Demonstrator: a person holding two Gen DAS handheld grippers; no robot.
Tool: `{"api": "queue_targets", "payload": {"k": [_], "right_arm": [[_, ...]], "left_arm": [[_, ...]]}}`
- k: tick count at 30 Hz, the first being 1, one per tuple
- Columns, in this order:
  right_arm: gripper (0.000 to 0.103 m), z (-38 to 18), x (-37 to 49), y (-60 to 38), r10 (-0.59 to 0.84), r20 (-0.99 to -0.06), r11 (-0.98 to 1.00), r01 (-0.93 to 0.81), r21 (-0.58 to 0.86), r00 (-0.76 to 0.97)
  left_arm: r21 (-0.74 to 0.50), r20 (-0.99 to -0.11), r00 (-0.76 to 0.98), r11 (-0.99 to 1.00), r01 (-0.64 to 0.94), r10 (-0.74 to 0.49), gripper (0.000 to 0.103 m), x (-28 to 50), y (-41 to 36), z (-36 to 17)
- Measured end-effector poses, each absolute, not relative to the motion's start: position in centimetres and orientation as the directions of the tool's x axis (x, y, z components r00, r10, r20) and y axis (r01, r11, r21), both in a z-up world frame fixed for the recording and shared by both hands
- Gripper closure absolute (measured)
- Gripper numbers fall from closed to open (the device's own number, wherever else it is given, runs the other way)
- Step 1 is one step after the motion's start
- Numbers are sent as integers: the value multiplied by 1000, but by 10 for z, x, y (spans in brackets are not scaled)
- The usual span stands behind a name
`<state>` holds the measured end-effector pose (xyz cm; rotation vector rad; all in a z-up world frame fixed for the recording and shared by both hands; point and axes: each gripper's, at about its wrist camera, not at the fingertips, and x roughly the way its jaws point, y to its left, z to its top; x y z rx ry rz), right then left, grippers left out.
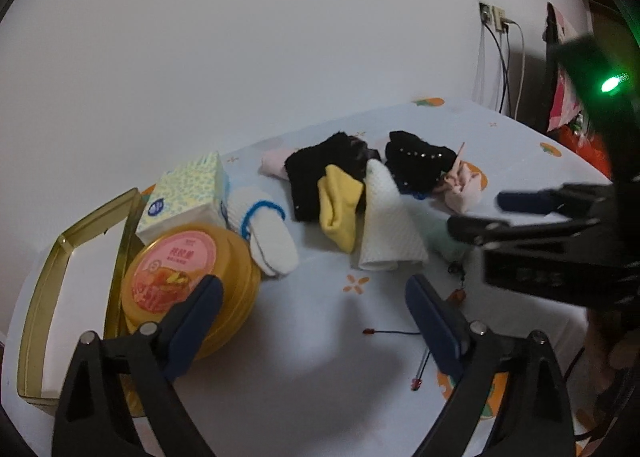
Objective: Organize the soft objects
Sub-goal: 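Grasp the teal pompom keychain with the right tool while the left tool grasps the white mesh cloth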
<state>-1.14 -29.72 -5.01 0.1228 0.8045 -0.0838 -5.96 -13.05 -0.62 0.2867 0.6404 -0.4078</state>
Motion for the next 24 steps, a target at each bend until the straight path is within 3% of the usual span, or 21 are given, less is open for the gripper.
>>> {"api": "queue_targets", "payload": {"k": [3, 5, 9, 12, 16, 20, 24], "right_arm": [[50, -61, -2, -297, 20, -752, 988, 101, 115, 659], [59, -66, -1, -296, 45, -769, 989, 81, 125, 638], [68, -64, -9, -307, 79, -754, 984, 72, 165, 653], [69, -48, -31, -326, 63, -676, 976, 96, 196, 734], [68, -27, -55, -349, -99, -559, 966, 214, 145, 823], [68, -27, -58, -365, -152, -526, 943, 283, 177, 837], [68, -31, -60, -374, -158, -509, 927, 304, 218, 846]], "left_arm": [[118, -630, 724, 887, 446, -281, 9, -56, -127, -5], [104, -632, 719, 887, 449, -290, 9, -53, -130, -5], [79, -647, 692, 875, 478, -320, 11, -48, -143, -8], [61, -659, 664, 854, 516, -354, 27, -45, -157, -7], [16, -663, 614, 812, 584, -429, 28, -35, -183, -6], [-7, -696, 564, 789, 614, -445, 38, -16, -208, -12], [-6, -737, 537, 799, 602, -410, 55, 2, -221, -24]]}}
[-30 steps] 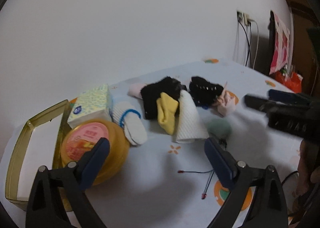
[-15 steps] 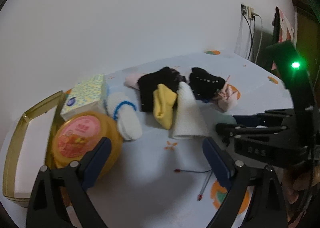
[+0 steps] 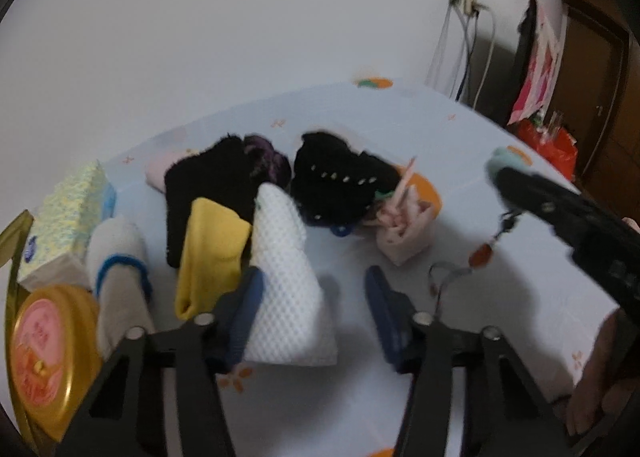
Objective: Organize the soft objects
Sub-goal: 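Grasp the teal pompom keychain with the right tool while the left tool grasps the white mesh cloth, then carry both items into the gold tray and open both tools to release them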
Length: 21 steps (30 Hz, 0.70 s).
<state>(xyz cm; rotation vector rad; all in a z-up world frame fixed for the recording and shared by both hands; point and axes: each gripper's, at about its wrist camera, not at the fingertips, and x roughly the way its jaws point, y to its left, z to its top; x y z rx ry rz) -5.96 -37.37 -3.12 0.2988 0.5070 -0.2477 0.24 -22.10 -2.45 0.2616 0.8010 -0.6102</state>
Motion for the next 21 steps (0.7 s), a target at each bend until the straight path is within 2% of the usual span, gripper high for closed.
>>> {"api": "queue_targets", "payload": {"k": [3, 7, 8, 9, 11, 12, 15, 21], "right_arm": [[68, -33, -59, -374, -158, -501, 926, 303, 223, 851], [68, -34, -57, -367, -176, -487, 933, 303, 193, 855], [68, -34, -56, -367, -174, -484, 934, 299, 194, 857], [68, -34, -57, -367, -176, -480, 934, 300, 196, 860], [68, -33, -61, -367, -186, -471, 932, 307, 194, 862], [68, -33, -63, -366, -196, -463, 929, 314, 193, 864], [68, -30, -67, -365, -214, -441, 927, 323, 188, 872], [68, -23, -80, -356, -279, -369, 923, 354, 151, 887]], "left_arm": [[-4, -760, 527, 812, 583, -382, 59, 14, -224, -34], [-56, -754, 508, 811, 582, -417, 62, 20, -218, -37], [-62, -753, 507, 812, 580, -419, 65, 22, -217, -37], [-68, -752, 509, 817, 573, -420, 75, 23, -215, -36], [-112, -744, 496, 815, 568, -448, 81, 27, -207, -35], [-140, -734, 489, 811, 569, -470, 89, 29, -204, -35], [-210, -699, 482, 796, 568, -528, 92, 29, -192, -32], [-189, -615, 534, 765, 615, -580, 92, -1, -173, -15]]}}
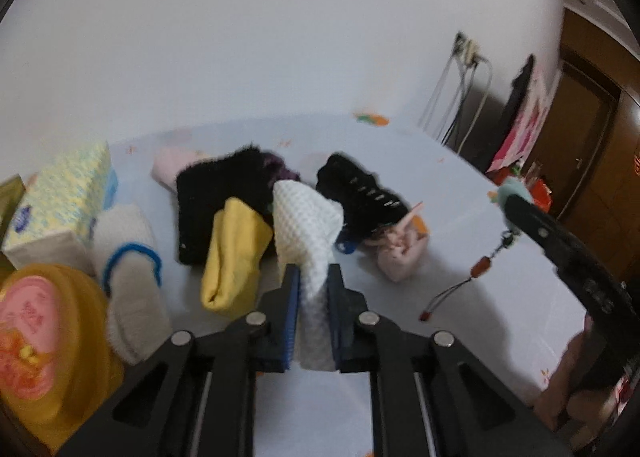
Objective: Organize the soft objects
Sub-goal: 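Carry both items into the gold tray and open both tools to release them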
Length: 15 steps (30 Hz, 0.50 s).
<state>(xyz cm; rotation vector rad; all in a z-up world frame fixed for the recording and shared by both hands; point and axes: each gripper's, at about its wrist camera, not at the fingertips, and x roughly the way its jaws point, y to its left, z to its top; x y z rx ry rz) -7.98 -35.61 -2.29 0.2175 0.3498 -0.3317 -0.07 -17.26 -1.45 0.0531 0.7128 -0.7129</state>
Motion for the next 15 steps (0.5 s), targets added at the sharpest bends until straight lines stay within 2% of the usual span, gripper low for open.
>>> {"api": "queue_targets", "payload": {"k": [4, 8, 15], "right_arm": [[68, -19, -84, -345, -317, -341, 923, 371, 106, 885], [68, -15, -91, -331, -286, -344, 930, 345, 126, 895], [68, 9, -98, -279, -217, -299, 961, 257, 103, 929]], "left_arm": [[-180, -558, 556, 744, 643, -616, 92, -21, -154, 1], [-168, -501, 585, 735, 657, -637, 92, -43, -126, 16], [-119, -461, 673, 792, 598, -578, 92, -60, -72, 34]]}}
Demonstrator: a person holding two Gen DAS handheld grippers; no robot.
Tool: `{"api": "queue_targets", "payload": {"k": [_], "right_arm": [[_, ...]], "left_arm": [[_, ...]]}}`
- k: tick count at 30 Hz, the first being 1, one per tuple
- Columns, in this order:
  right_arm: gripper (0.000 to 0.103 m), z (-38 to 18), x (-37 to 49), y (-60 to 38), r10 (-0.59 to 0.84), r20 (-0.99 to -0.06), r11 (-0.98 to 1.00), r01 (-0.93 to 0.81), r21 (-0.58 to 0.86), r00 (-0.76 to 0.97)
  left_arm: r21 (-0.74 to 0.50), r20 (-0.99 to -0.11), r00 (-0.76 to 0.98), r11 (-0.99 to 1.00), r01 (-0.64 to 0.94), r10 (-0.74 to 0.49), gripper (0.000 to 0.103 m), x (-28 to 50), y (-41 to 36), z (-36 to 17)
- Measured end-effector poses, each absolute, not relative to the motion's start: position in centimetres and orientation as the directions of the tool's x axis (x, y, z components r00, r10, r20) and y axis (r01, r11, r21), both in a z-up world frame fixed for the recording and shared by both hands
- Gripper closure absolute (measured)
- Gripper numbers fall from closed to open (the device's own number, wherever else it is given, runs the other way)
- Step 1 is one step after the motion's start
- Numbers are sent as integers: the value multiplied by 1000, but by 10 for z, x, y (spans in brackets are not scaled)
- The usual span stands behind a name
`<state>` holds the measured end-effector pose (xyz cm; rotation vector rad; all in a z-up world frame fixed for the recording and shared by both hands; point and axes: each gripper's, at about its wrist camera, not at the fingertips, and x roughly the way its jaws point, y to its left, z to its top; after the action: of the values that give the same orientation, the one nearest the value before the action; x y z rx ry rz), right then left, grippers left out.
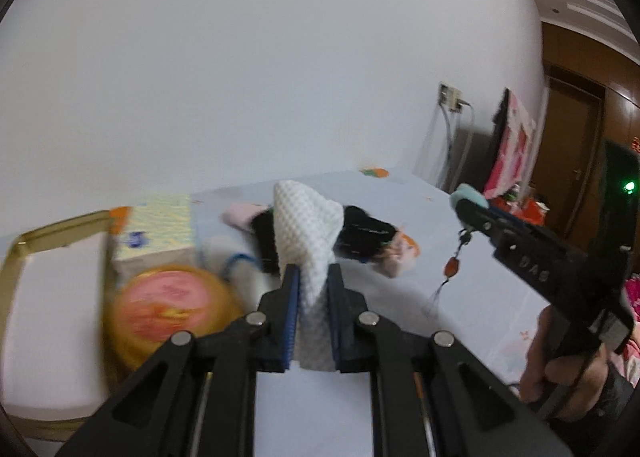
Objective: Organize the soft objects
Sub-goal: 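Carry both items into the gold tray and open both tools to release them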
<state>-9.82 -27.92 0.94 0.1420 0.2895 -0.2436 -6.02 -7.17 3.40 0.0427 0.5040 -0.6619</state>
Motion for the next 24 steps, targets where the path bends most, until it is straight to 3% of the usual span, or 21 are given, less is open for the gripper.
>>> {"api": "queue_targets", "payload": {"k": [11, 24], "right_arm": [[68, 37, -76, -173, -14, -225, 998, 29, 63, 974], [68, 33, -8, -89, 167, -193, 981, -143, 132, 967]], "left_arm": [[-108, -404, 803, 894, 434, -438, 92, -45, 28, 46], [-34, -432, 878, 976, 213, -206, 92, 11, 102, 35]]}}
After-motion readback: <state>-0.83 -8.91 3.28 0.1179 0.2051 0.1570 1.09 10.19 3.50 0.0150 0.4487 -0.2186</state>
